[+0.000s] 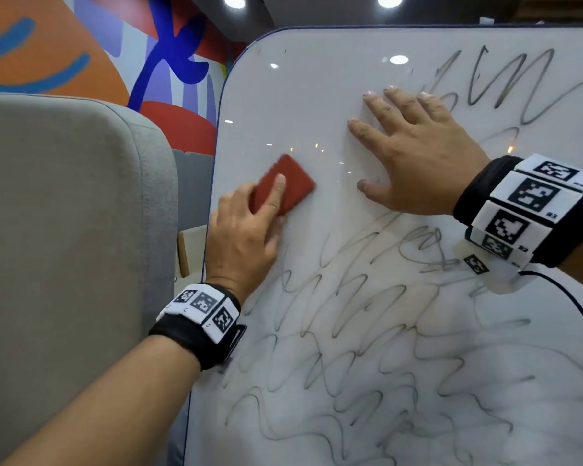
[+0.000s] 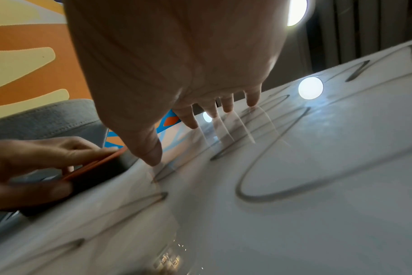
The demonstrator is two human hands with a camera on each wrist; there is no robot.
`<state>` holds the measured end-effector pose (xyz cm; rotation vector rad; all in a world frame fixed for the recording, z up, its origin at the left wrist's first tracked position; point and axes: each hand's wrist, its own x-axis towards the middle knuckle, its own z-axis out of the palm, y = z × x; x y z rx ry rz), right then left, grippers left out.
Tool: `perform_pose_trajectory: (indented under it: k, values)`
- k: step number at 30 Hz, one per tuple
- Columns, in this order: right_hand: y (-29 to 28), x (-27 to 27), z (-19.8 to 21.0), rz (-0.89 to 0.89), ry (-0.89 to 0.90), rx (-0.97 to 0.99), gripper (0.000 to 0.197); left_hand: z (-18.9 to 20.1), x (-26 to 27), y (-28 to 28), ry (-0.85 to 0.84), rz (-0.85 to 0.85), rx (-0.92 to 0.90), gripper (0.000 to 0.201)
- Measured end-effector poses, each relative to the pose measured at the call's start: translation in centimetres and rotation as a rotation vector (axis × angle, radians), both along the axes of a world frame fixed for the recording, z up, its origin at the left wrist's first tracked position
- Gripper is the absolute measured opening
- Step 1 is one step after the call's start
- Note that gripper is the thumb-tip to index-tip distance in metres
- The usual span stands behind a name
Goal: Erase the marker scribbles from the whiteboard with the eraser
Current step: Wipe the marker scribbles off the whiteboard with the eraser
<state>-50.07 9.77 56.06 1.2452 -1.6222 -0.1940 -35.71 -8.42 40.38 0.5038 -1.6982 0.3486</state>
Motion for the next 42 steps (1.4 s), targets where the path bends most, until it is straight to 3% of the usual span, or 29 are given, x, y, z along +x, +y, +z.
perform_pose_trajectory:
  k: [3,10,17,22,28,33,38,40,42]
  values:
    - [-0.3,0.6,0.4,0.033,0.023,0.023,0.087,-0.7,0.3,0.0,-0.159,-0.003,-0.209,0.050]
    - [-1.7,1.4,0.4,-0.004,0.064,0.147,0.100,-0.7,-0.8,0.9,0.084,-0.055,0.109,0.054]
    - [-2.1,1.2,-0.7,-0.017,0.078,0.168,0.099,-2.0,-0.6,0.8,-0.031,-0.029,-0.027,0.053]
    - [-2.0,1.3,-1.0,-0.034,0.068,0.165,0.098,-2.1,-1.2,1.1,0.195,-0.049,0.259,0.055]
    - [-2.2,1.3,-1.0,-0.023,0.066,0.165,0.098,-4.3,-0.5,1.0,-0.051,-0.057,-0.034,0.054]
    - [-2.1,1.3,-1.1,-0.015,0.059,0.157,0.097,-3.0,-0.4,0.2,0.196,-0.068,0.277,0.059]
    - [-2.2,1.4,-1.3,-0.012,0.048,0.155,0.097,-4.3,0.2,0.0,-0.018,-0.059,0.014,0.055]
    - [-2.2,1.5,-1.4,-0.016,0.051,0.155,0.096,-4.0,0.3,-0.4,0.035,-0.072,0.076,0.056]
    - [-2.2,1.5,-1.4,-0.014,0.049,0.152,0.096,-3.1,0.3,-0.9,0.196,-0.089,0.253,0.061]
